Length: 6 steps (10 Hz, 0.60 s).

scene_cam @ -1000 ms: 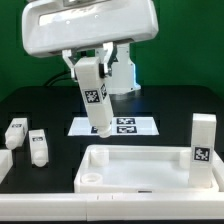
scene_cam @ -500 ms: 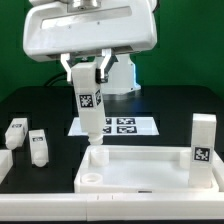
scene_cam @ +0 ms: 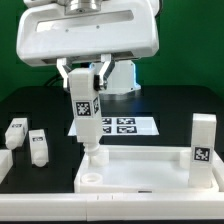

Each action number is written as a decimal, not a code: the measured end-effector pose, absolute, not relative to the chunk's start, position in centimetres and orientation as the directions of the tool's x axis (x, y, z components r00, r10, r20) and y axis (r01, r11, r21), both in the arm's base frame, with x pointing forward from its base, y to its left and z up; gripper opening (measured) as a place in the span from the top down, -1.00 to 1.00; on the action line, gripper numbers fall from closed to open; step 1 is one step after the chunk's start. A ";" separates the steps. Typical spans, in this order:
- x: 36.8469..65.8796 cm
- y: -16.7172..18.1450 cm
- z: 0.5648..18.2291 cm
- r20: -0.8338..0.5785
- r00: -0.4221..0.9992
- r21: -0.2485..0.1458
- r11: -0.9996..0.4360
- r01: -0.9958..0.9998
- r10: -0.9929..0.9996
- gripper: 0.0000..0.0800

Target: Assemble desk

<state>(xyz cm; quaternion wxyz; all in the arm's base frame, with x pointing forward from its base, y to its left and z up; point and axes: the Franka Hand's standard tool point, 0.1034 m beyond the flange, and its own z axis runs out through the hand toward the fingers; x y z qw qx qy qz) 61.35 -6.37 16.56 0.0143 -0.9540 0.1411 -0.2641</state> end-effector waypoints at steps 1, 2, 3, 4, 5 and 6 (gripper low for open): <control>61.4 -6.3 16.3 0.498 0.823 -0.100 -0.960 -0.260 -0.275 0.29; 61.9 -6.0 15.7 0.500 0.825 -0.093 -0.963 -0.252 -0.264 0.29; 62.9 -5.7 15.5 0.506 0.825 -0.089 -0.967 -0.238 -0.250 0.29; 63.3 -5.4 15.4 0.509 0.826 -0.087 -0.969 -0.232 -0.243 0.29; 63.3 -5.2 14.9 0.510 0.826 -0.082 -0.970 -0.230 -0.239 0.29; 63.1 -5.3 14.4 0.509 0.828 -0.077 -0.970 -0.231 -0.238 0.29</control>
Offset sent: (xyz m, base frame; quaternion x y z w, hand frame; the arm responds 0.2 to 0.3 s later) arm 0.0312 0.0037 -0.0014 -0.0195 0.0201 -0.0530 0.9982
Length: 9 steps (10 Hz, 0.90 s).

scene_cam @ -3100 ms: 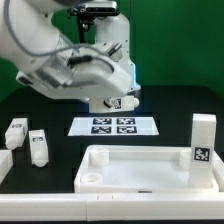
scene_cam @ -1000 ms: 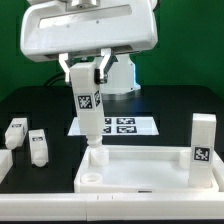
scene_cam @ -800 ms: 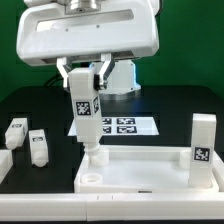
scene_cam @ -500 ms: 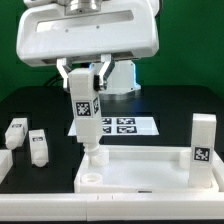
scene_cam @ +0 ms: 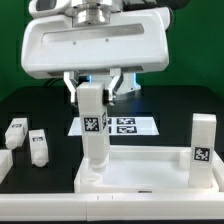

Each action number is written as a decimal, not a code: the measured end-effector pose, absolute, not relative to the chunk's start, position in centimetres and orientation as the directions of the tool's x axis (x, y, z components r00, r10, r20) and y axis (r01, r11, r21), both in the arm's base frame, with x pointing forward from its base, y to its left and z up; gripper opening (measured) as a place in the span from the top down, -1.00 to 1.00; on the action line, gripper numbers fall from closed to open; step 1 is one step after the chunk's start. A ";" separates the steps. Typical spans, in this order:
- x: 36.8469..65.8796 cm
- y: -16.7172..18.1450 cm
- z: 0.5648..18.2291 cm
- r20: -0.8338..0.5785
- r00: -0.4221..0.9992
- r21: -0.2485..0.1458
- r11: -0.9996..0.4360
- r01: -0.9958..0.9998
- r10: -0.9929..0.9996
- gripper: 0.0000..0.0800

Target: Assemble desk

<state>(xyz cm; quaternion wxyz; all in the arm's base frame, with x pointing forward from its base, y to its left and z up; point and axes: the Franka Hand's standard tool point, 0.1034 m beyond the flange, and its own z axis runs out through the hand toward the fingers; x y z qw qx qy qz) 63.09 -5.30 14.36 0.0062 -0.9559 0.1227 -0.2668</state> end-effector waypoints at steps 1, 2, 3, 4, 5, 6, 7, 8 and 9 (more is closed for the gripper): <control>62.8 -5.4 14.0 0.503 0.831 -0.075 -0.969 -0.234 -0.239 0.29; 62.6 -5.6 13.9 0.499 0.832 -0.073 -0.969 -0.237 -0.241 0.29; 62.3 -5.8 13.7 0.496 0.834 -0.071 -0.969 -0.238 -0.242 0.29; 62.1 -6.2 13.5 0.492 0.835 -0.069 -0.967 -0.244 -0.245 0.29; 62.0 -6.6 13.2 0.488 0.836 -0.068 -0.966 -0.250 -0.251 0.29; 61.8 -6.8 12.8 0.483 0.838 -0.065 -0.965 -0.253 -0.252 0.29; 61.9 -6.7 12.7 0.490 0.835 -0.063 -0.965 -0.253 -0.251 0.29; 61.9 -6.6 12.7 0.497 0.831 -0.060 -0.966 -0.253 -0.248 0.29; 62.0 -6.5 12.7 0.506 0.827 -0.057 -0.966 -0.252 -0.245 0.29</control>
Offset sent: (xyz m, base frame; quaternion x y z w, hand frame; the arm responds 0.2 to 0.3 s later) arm -0.0137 -0.0131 0.0004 -0.0083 0.0062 -0.0109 0.9999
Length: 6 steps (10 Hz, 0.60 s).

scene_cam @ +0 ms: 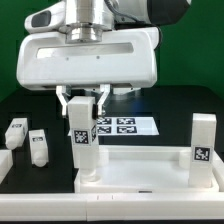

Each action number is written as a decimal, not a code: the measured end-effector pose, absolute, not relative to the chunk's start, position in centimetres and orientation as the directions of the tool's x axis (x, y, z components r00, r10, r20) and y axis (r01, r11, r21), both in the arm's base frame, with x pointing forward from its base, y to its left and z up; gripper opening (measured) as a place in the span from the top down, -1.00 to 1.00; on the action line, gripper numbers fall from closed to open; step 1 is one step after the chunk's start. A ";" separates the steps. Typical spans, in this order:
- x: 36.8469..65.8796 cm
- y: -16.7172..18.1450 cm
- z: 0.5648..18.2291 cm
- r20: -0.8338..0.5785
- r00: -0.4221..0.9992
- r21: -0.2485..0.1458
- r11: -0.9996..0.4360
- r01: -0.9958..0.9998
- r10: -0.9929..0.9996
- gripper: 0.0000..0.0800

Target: Assemble desk

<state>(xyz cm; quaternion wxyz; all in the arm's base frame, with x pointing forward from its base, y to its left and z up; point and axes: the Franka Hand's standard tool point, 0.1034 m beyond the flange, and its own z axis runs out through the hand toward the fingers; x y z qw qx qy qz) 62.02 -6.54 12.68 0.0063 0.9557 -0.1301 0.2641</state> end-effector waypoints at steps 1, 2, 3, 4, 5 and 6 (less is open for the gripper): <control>62.2 -6.4 12.7 0.520 0.820 -0.051 -0.967 -0.251 -0.240 0.29; 62.2 -6.3 12.7 0.527 0.816 -0.048 -0.967 -0.249 -0.236 0.29; 62.2 -6.2 12.7 0.527 0.817 -0.048 -0.968 -0.248 -0.235 0.29; 62.2 -6.2 12.7 0.525 0.818 -0.049 -0.968 -0.248 -0.236 0.29; 62.0 -6.2 12.9 0.524 0.818 -0.050 -0.968 -0.248 -0.236 0.29; 61.6 -6.2 13.1 0.524 0.818 -0.050 -0.967 -0.248 -0.237 0.29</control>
Offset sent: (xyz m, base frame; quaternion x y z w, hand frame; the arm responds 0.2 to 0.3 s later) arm -0.0134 0.0017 0.0003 -0.0053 -0.0140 0.0140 0.9998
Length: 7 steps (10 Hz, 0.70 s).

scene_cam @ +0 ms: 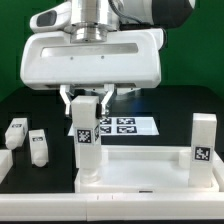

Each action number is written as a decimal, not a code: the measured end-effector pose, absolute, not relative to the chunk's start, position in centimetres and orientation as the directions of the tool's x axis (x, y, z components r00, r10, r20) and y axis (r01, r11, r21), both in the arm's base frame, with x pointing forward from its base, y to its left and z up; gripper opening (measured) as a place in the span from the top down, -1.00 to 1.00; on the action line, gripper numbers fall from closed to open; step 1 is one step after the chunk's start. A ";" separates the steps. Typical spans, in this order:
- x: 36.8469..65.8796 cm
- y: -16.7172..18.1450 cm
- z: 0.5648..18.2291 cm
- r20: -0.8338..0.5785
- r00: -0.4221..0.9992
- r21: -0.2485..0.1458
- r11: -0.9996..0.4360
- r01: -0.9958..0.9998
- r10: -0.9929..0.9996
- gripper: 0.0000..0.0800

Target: Assemble desk

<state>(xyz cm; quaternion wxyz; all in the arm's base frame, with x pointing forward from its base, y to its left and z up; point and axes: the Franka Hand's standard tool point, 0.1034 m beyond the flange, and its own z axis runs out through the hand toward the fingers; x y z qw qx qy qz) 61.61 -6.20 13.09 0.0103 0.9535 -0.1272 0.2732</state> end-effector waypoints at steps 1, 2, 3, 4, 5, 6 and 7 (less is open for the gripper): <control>61.3 -6.2 13.1 0.521 0.820 -0.050 -0.967 -0.248 -0.237 0.29; 61.4 -6.2 13.1 0.521 0.820 -0.050 -0.968 -0.248 -0.237 0.29; 61.2 -6.2 12.8 0.517 0.823 -0.048 -0.967 -0.248 -0.237 0.29; 61.3 -6.2 12.6 0.519 0.822 -0.046 -0.968 -0.248 -0.235 0.29; 61.4 -6.0 12.5 0.517 0.823 -0.046 -0.968 -0.246 -0.234 0.29; 61.3 -5.9 12.1 0.512 0.827 -0.045 -0.968 -0.245 -0.233 0.29; 61.1 -5.9 11.8 0.508 0.830 -0.044 -0.969 -0.244 -0.232 0.29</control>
Offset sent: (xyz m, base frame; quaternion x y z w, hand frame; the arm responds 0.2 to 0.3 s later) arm 0.0040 0.0007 -0.0125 0.0019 0.0034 -0.0050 1.0000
